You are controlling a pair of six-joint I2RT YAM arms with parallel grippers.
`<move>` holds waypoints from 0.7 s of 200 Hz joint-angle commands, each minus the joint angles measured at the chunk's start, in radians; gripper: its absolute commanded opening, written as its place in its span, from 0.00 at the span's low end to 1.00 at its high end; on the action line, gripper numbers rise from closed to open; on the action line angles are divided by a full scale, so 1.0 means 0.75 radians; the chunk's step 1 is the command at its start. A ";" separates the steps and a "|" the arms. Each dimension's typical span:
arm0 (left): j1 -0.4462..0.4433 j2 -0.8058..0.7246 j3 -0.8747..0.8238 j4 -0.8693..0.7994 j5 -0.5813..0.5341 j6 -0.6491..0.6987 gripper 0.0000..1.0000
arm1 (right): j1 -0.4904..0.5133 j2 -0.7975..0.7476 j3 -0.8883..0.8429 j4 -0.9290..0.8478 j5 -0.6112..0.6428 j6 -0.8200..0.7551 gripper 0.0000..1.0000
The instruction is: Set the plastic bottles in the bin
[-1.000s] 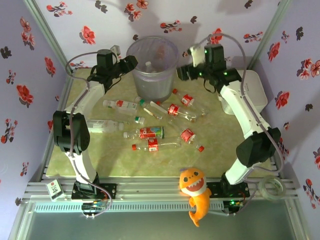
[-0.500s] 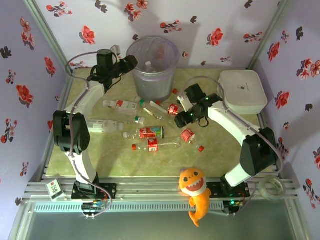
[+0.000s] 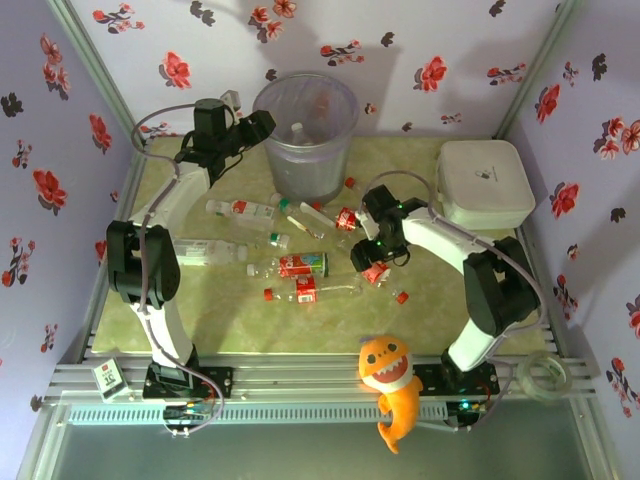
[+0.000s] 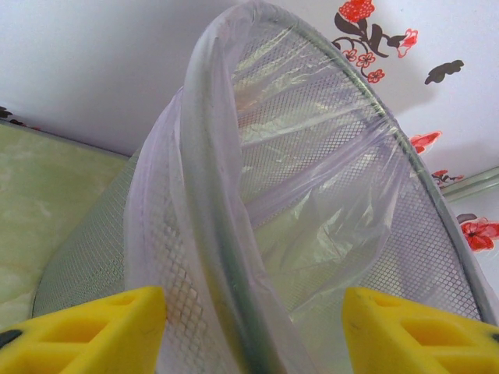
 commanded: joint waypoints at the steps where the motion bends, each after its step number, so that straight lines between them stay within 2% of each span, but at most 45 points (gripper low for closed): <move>1: -0.008 0.039 -0.031 -0.011 -0.016 0.000 0.62 | 0.008 0.047 -0.015 0.037 0.015 0.024 0.77; 57: -0.006 0.039 -0.037 -0.008 -0.016 -0.002 0.62 | 0.010 0.132 -0.012 0.057 0.003 0.016 0.75; 78: -0.008 0.040 -0.040 -0.006 -0.016 -0.004 0.62 | 0.010 0.139 -0.011 0.042 0.007 0.014 0.72; 140: -0.007 0.050 -0.053 0.018 -0.016 -0.021 0.62 | 0.010 -0.036 0.006 -0.053 0.001 -0.010 0.67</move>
